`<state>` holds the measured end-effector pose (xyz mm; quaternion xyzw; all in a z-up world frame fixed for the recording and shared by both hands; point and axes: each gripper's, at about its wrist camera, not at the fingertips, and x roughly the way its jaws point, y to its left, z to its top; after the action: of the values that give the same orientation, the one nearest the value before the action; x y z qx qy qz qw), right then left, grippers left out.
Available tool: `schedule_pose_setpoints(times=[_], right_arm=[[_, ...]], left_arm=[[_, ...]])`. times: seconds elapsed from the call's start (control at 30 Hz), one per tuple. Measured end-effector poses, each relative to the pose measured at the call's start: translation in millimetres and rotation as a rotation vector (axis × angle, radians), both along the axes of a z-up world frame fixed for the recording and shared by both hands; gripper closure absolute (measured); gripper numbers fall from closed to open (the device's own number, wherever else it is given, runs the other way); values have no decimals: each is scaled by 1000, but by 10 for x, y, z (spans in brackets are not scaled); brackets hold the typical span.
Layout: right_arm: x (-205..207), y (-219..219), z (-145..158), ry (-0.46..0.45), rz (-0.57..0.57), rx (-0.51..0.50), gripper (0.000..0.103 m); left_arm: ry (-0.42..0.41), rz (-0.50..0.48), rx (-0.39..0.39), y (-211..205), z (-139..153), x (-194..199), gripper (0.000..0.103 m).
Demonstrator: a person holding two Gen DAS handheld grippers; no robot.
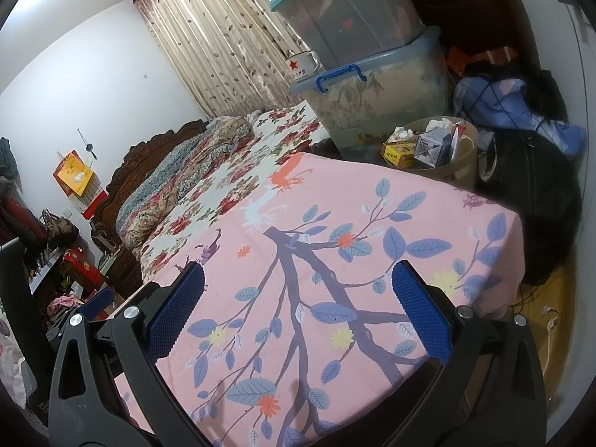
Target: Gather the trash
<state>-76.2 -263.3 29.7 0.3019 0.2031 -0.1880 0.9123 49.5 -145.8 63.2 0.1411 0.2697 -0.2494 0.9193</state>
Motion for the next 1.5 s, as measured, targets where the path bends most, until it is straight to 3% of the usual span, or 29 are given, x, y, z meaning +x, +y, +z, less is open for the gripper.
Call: schedule_pose_setpoints(times=[1.5], right_arm=[[-10,-37,-35,-1,8,5,3]], left_arm=[[-14,-32,15,-32,10,-38,9]])
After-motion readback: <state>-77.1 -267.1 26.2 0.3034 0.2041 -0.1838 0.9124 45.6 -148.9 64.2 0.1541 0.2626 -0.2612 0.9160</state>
